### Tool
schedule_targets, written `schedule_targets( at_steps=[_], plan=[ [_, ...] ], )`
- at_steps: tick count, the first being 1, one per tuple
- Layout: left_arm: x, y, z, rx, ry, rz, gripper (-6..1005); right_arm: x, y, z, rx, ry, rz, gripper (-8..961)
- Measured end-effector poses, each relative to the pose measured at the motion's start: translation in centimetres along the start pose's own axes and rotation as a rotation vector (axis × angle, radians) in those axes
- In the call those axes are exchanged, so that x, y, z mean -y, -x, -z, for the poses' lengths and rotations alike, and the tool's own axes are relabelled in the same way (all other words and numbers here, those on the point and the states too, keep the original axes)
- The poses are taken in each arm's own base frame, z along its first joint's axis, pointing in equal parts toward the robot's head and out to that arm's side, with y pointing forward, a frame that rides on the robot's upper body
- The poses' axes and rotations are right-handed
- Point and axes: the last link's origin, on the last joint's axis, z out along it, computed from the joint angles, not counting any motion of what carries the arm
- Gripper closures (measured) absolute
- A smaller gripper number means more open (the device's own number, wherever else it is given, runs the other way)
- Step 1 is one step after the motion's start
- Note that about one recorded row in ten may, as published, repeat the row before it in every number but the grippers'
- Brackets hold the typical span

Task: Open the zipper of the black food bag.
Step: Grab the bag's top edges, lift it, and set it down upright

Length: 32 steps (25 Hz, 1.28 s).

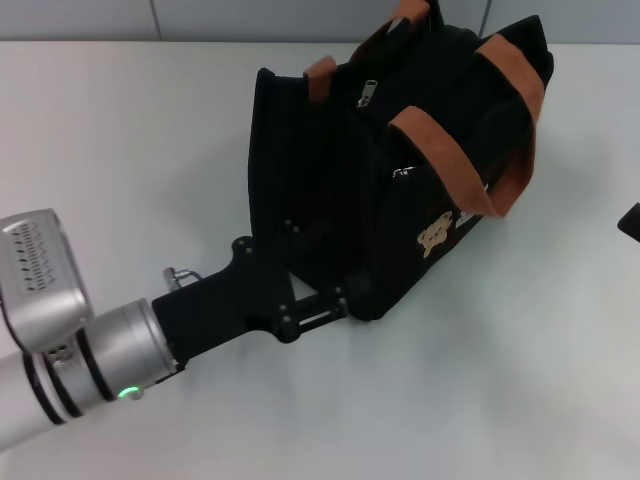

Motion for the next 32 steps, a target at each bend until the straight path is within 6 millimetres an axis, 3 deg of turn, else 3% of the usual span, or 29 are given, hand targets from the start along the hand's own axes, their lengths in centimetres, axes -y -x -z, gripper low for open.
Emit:
schedule_targets(
  at_steps=[16, 32],
  plan=[
    [0.5, 0.4, -4.2, 0.044, -0.081, 0.067, 351, 0.5, -0.4, -0.2, 0.001, -0.049, -0.015, 163],
    [2.9, 0.2, -3.5, 0.037, -0.238, 0.002, 374, 1.3, -0.4, -0.6, 0.009, -0.092, -0.01, 169]
  ],
)
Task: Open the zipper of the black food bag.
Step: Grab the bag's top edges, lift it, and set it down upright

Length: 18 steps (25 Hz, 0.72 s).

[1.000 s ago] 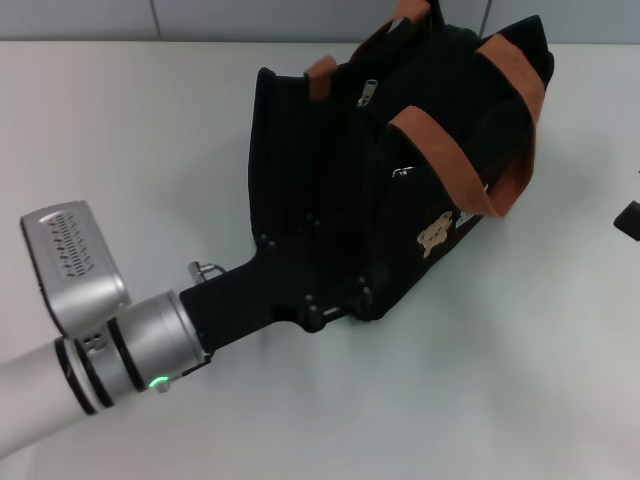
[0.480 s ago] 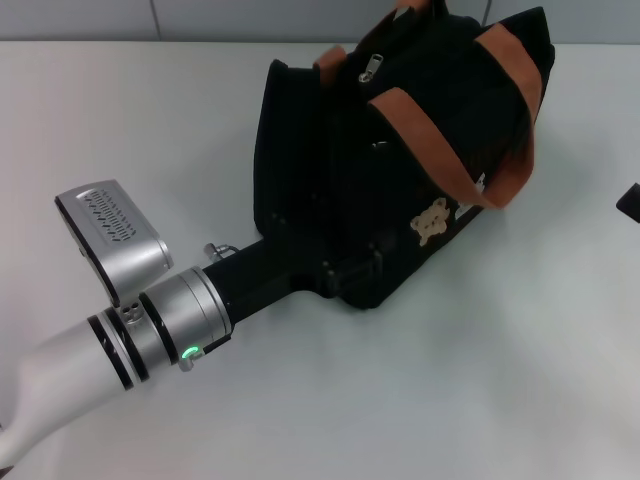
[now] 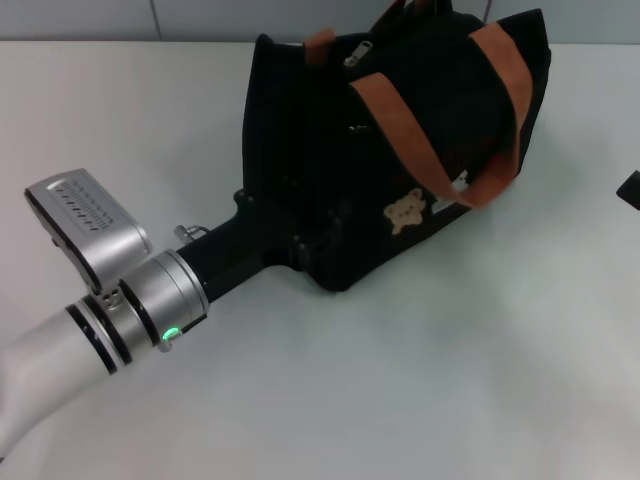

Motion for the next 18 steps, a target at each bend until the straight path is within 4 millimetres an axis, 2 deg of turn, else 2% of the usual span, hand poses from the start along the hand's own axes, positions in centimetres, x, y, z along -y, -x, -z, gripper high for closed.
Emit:
schedule_targets(
  at_steps=[1, 3, 18],
  plan=[
    [0.3, 0.0, 0.2, -0.002, -0.009, -0.004, 375, 0.0, 0.0, 0.0, 0.002, -0.001, -0.003, 169],
    [0.6, -0.1, 0.4, -0.008, -0.023, -0.008, 621, 0.1, 0.1, 0.0, 0.004, -0.002, -0.01, 170],
    [2.5, 0.0, 3.2, -0.042, -0.107, 0.035, 882, -0.1, -0.1, 0.1, 0.013, -0.015, -0.022, 176]
  ],
)
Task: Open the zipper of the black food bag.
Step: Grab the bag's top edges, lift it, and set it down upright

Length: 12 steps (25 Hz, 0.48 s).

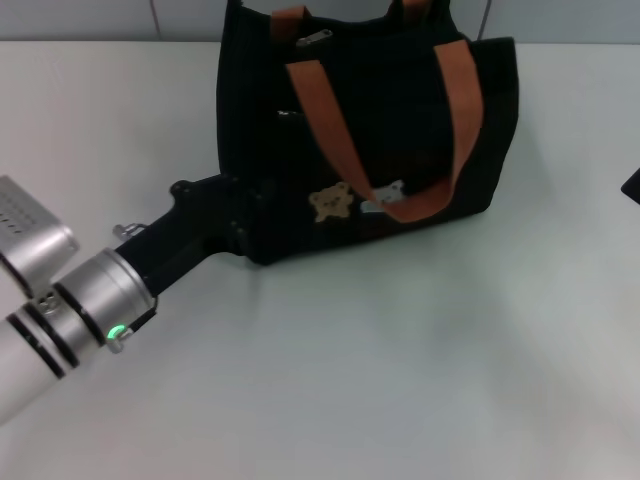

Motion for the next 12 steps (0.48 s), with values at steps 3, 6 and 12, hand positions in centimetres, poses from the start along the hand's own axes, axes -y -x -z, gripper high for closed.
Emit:
schedule_targets(
  at_steps=[3, 6, 12],
  plan=[
    [0.6, 0.0, 0.8, -0.002, -0.023, 0.025, 911, -0.1, -0.2, -0.1, 0.004, -0.001, -0.011, 177],
    [1.3, -0.1, 1.5, -0.004, -0.034, 0.028, 911, -0.1, -0.2, 0.0, 0.003, -0.003, -0.013, 178],
    [2.1, -0.6, 3.3, -0.032, -0.043, 0.046, 910, -0.2, -0.3, -0.2, 0.009, 0.0, -0.022, 180]
  ],
)
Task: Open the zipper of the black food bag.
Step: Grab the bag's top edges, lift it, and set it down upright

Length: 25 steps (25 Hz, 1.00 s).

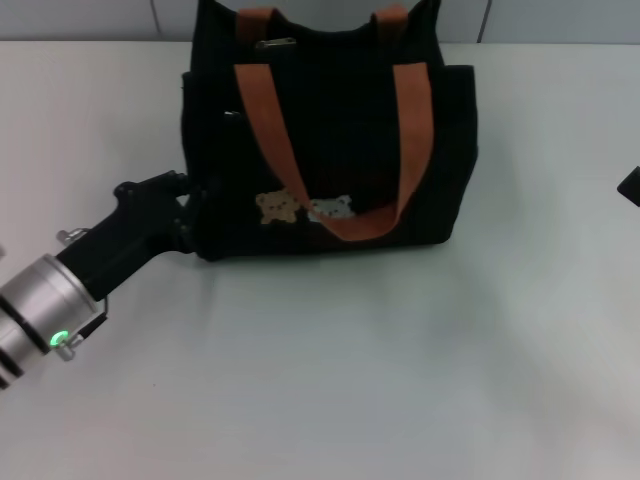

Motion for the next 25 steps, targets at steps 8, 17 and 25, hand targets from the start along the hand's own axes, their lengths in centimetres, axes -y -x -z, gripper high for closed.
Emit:
schedule_targets(
  at_steps=[8, 17, 25],
  plan=[
    [1.4, -0.8, 1.7, -0.034, -0.044, 0.031, 910, -0.1, -0.1, 0.0, 0.001, -0.001, -0.006, 183],
    [3.0, -5.0, 3.1, -0.074, 0.085, -0.115, 911, -0.1, -0.2, 0.0, 0.0, 0.003, -0.008, 186],
    [3.9, -10.6, 3.2, -0.06, 0.244, -0.256, 910, 0.2, -1.2, -2.0, -0.006, -0.014, -0.095, 190]
  ],
)
